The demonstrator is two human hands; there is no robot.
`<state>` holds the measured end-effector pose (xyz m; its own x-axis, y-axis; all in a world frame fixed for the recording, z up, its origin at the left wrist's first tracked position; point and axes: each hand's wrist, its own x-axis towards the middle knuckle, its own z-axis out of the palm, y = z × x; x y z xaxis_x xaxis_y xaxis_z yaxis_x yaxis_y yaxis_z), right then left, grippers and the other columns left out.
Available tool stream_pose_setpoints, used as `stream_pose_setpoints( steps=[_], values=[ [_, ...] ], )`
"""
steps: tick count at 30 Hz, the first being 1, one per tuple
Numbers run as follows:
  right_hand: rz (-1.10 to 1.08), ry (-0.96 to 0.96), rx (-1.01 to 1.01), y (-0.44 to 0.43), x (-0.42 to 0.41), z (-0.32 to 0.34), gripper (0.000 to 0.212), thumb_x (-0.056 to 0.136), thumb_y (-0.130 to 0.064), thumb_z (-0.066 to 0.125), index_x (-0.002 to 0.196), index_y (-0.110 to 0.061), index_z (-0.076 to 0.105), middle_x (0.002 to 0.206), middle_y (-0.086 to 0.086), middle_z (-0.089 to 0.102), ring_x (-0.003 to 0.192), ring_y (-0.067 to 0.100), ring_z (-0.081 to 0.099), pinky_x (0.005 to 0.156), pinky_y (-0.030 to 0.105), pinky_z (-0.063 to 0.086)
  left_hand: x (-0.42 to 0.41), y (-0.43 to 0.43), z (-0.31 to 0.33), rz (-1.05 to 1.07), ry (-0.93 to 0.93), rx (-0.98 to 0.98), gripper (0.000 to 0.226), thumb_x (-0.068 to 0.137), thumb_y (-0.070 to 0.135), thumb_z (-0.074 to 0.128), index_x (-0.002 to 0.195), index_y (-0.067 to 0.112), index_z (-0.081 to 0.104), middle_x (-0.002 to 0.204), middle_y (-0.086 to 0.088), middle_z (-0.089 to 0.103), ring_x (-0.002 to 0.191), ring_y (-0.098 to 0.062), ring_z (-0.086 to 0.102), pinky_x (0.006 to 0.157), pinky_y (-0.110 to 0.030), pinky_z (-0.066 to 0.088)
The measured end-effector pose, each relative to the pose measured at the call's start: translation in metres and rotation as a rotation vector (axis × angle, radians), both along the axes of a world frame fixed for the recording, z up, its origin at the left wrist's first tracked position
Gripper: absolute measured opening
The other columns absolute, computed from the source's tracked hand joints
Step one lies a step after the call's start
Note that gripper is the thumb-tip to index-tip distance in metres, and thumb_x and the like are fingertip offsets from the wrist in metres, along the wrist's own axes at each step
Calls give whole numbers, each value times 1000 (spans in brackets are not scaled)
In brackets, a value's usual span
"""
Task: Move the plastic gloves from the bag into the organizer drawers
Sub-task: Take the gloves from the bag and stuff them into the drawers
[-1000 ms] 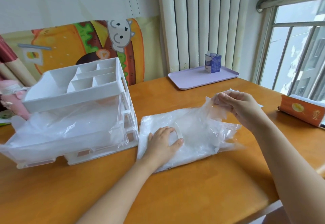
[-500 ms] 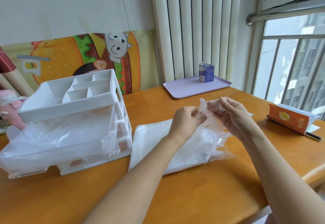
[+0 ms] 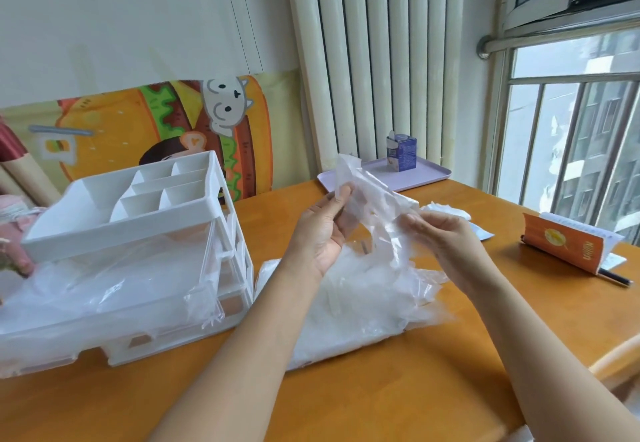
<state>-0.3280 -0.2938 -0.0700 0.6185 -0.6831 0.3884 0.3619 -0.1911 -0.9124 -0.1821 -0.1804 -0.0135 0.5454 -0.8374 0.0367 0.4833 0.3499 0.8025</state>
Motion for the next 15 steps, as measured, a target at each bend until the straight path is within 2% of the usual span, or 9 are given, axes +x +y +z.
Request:
stream_pose_setpoints(
  steps=[2, 4, 8, 10, 12, 14, 15],
  values=[
    [30, -34, 41, -1, 0, 1, 30, 80, -37, 67, 94, -13, 77, 99, 6, 74, 98, 15, 67, 89, 24, 51, 1, 3, 3, 16, -1, -2, 13, 93, 9, 58, 84, 8, 67, 75, -4, 74, 67, -13, 71, 64, -24, 58],
    [39, -69, 69, 1, 1, 3, 29, 80, -39, 64, 89, -14, 77, 92, 2, 73, 89, 11, 66, 83, 20, 52, 3, 5, 2, 47, 0, 1, 12, 94, 12, 57, 85, 8, 66, 75, -3, 74, 67, -12, 71, 62, -23, 59],
    [-86, -147, 166, -7, 4, -1, 26, 89, -35, 60, 91, -11, 69, 83, 4, 65, 76, 15, 59, 70, 27, 49, 7, 13, -2, 204, -116, 17, 13, 97, 12, 54, 88, 7, 61, 76, -4, 73, 73, -16, 71, 65, -26, 58],
    [-270, -35, 41, -12, 5, -6, 21, 93, -29, 60, 85, -10, 67, 69, -2, 61, 66, 14, 52, 63, 27, 44, 5, 17, 6, 281, -236, -2, 18, 101, 13, 46, 87, 9, 57, 79, -6, 73, 76, -18, 71, 71, -29, 57],
    [-430, 146, -216, -11, 9, -11, 17, 90, -21, 64, 76, -12, 65, 55, -11, 55, 56, 10, 47, 56, 19, 37, 1, 23, 23, 338, -324, -49, 21, 103, 12, 41, 85, 11, 52, 82, -7, 73, 76, -19, 71, 77, -32, 55],
    [-507, 359, -390, -8, 14, -18, 12, 85, -14, 67, 73, -12, 65, 61, -11, 60, 59, 9, 52, 54, 16, 37, -2, 29, 44, 378, -368, -108, 21, 104, 12, 38, 85, 13, 49, 83, -7, 73, 74, -20, 70, 74, -30, 54],
    [-518, 476, -435, -9, 16, -22, 8, 83, -11, 67, 75, -10, 66, 68, -7, 65, 65, 13, 57, 57, 20, 40, -3, 32, 54, 388, -383, -138, 20, 104, 12, 38, 86, 13, 48, 83, -7, 73, 74, -20, 70, 72, -29, 54]
  ],
)
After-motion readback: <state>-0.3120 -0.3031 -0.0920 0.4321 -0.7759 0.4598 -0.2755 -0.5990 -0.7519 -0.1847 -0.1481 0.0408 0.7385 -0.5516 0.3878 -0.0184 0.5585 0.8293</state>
